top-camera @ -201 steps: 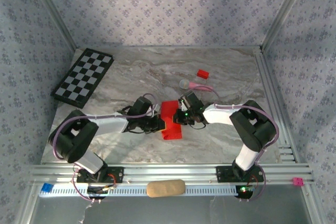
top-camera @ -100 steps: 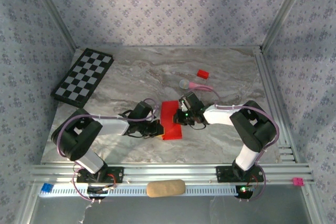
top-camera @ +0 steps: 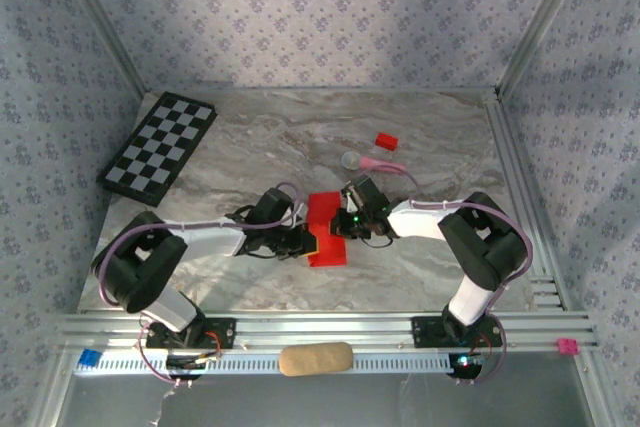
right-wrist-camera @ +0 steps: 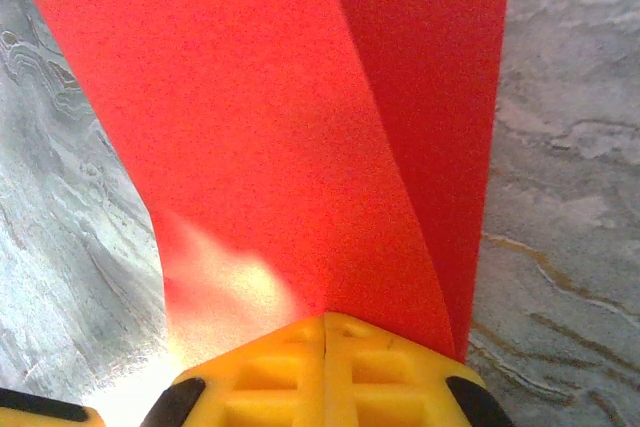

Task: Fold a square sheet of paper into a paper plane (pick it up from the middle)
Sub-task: First fold the square sheet of paper in half at the center of the table.

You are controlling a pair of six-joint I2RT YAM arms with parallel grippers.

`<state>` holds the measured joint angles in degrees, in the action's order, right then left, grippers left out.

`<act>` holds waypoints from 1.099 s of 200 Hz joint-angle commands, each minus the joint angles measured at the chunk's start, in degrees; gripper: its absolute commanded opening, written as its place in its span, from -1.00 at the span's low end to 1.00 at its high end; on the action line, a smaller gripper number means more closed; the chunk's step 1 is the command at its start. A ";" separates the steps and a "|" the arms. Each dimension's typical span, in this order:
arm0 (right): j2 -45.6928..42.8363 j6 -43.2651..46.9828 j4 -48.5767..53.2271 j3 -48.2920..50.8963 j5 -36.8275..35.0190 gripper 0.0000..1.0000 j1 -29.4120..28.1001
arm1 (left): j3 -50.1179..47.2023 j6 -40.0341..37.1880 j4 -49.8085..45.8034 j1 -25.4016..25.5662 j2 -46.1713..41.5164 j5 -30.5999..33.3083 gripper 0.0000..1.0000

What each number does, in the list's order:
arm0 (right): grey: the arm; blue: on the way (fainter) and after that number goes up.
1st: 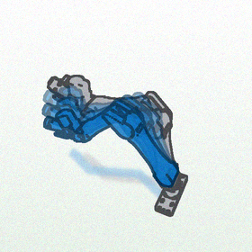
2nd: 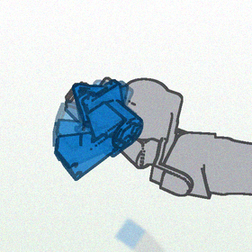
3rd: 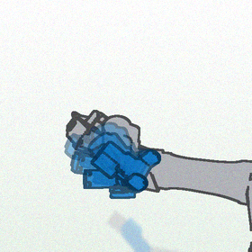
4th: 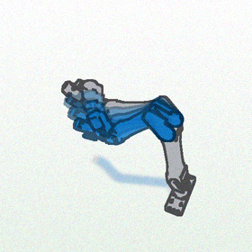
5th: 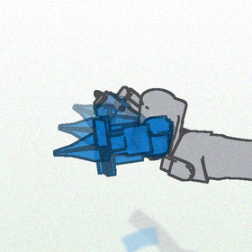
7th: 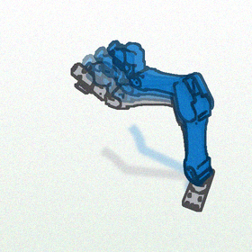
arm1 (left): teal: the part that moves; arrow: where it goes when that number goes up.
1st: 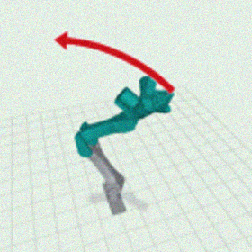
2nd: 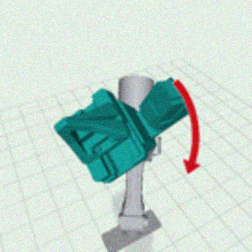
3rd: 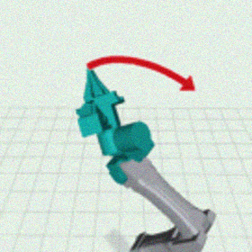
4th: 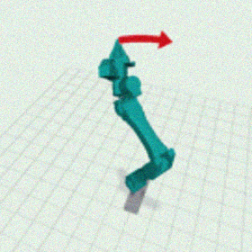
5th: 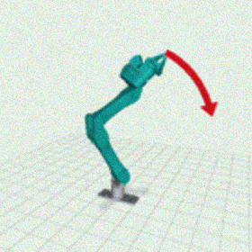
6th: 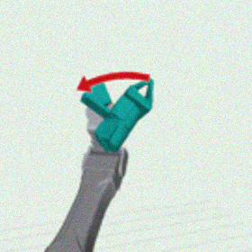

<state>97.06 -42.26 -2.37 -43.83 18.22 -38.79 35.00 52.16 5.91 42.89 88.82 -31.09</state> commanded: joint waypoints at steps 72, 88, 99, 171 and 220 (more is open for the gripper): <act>1.82 -0.37 8.10 2.61 -4.63 -1.00 0.19 | -3.95 -5.38 -6.15 2.70 0.63 0.72 -0.95; 1.76 -0.36 8.16 2.68 -4.64 -1.00 0.11 | -3.78 -6.96 -9.48 3.16 -0.57 2.21 -0.95; 1.65 -0.36 8.11 2.64 -4.67 -1.00 0.12 | -4.04 -7.53 -10.53 3.23 -1.25 2.94 -0.95; 1.47 -0.21 8.35 2.71 -4.69 -1.00 0.26 | -2.99 -9.16 -14.29 5.09 -2.66 5.25 -0.94; 1.65 1.65 9.44 2.29 -4.07 -1.00 0.70 | 0.55 -10.85 -17.40 5.31 -7.97 5.36 -0.93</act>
<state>96.99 -42.19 -2.35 -43.75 18.24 -38.76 32.82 43.44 -6.17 48.53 84.27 -26.06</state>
